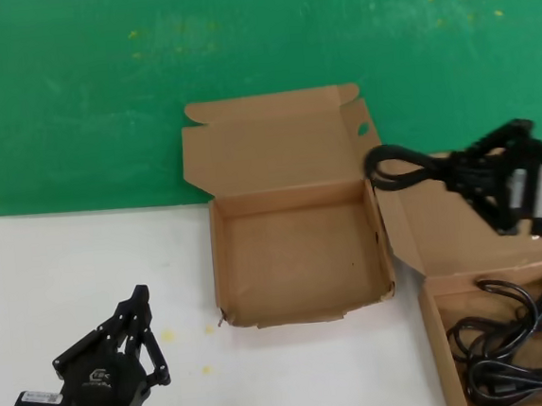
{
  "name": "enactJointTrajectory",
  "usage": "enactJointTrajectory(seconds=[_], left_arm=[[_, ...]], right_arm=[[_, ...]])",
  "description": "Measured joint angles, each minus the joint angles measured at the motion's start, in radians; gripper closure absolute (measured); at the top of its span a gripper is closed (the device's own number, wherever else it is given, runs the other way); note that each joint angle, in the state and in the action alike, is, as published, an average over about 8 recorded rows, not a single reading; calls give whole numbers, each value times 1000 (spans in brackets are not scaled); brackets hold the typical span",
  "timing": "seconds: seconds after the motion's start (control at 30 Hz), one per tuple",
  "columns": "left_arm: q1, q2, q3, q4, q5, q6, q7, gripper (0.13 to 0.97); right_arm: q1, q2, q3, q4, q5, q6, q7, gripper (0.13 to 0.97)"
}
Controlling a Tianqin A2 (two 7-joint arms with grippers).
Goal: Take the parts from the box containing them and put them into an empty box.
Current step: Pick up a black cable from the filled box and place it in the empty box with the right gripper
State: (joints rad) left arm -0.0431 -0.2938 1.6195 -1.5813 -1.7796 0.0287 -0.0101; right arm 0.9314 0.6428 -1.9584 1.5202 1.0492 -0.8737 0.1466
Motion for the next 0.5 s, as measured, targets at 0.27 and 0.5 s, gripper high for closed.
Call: enactJointTrajectory(seconds=[0.27,0.5], left_arm=[[0,0,0,0,0,0,0,965],[0,0,0,0,0,0,0,965]], right_arm=[[88,-109,-78,-84,6,-3,-120,910],[144,-211,-134,-205,19,22,-219,910]])
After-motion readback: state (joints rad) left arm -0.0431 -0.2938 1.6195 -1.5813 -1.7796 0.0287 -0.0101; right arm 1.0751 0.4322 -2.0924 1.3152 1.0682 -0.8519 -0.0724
